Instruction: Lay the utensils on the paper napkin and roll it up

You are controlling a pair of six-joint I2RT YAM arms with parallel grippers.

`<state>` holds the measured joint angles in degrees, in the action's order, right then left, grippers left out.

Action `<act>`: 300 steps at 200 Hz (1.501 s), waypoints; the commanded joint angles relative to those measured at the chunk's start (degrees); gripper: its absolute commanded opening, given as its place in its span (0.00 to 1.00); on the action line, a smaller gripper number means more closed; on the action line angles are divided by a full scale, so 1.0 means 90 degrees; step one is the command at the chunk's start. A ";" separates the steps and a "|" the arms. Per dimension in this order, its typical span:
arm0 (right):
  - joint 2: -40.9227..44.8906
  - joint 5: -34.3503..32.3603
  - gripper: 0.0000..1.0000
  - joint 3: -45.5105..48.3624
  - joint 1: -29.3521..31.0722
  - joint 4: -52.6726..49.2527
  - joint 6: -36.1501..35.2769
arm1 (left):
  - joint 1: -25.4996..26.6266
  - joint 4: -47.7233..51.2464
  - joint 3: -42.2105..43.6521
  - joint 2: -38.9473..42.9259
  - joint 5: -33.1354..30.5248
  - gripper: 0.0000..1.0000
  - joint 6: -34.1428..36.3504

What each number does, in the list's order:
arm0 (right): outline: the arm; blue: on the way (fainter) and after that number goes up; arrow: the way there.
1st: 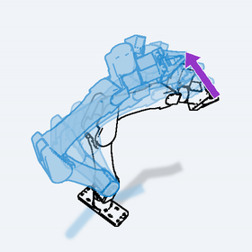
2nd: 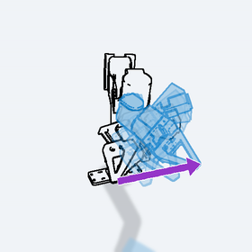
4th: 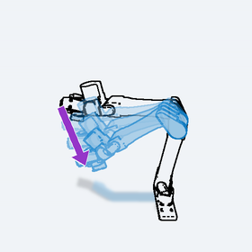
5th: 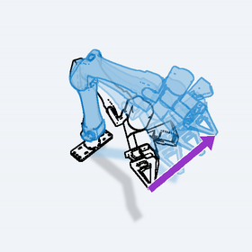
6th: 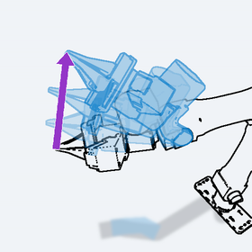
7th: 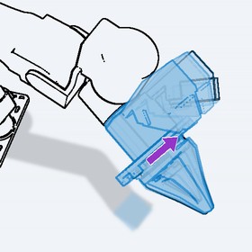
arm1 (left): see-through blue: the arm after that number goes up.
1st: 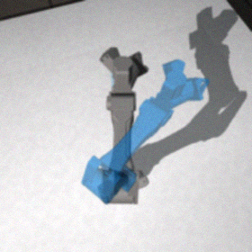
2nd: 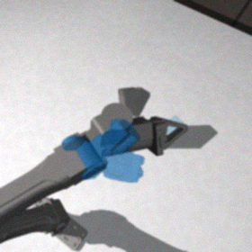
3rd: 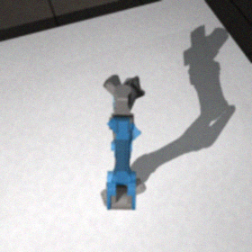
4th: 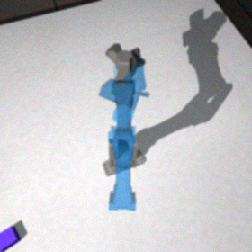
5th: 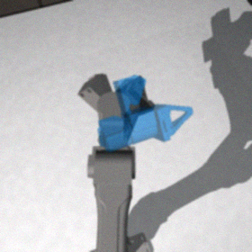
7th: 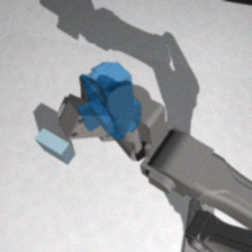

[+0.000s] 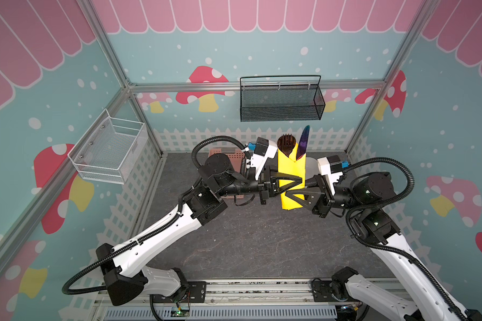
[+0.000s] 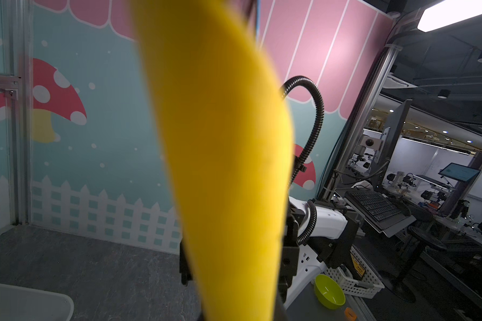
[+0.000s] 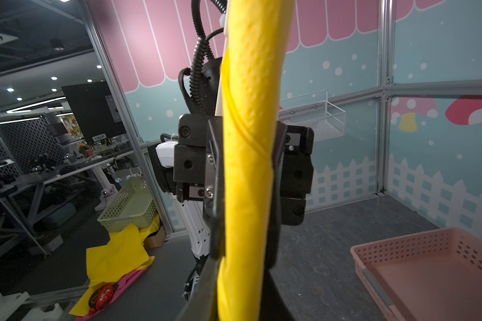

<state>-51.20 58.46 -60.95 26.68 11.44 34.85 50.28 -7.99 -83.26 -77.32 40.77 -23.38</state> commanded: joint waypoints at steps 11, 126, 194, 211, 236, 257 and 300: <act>0.0195 -0.0088 0.26 0.0297 -0.0010 0.0496 0.0084 | 0.0028 -0.0216 -0.0024 0.0179 0.0031 0.06 0.0038; 0.0259 0.0070 0.38 0.0576 -0.0006 0.0801 0.0307 | 0.0022 -0.0227 0.0003 0.0219 -0.0126 0.05 0.0087; 0.0229 0.0110 0.37 0.0664 -0.0005 0.0918 0.0385 | 0.0023 -0.0279 0.0045 0.0250 -0.0252 0.05 0.0098; 0.0208 0.0133 0.37 0.0668 -0.0005 0.0919 0.0395 | 0.0028 -0.0304 0.0057 0.0269 -0.0258 0.05 0.0082; 0.0205 0.0107 0.29 0.0659 -0.0005 0.0949 0.0395 | 0.0028 -0.0323 0.0055 0.0280 -0.0243 0.05 0.0062; 0.0210 0.0030 0.11 0.0621 -0.0005 0.1031 0.0410 | 0.0023 -0.0309 0.0040 0.0292 -0.0281 0.07 0.0073; 0.0323 -0.0171 0.03 0.0639 -0.0010 0.1242 0.0463 | 0.0028 -0.0351 0.0183 0.0377 -0.0332 0.25 0.0019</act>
<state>-49.52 58.11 -55.29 26.68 18.65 39.46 50.39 -8.71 -82.61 -76.34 38.54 -23.22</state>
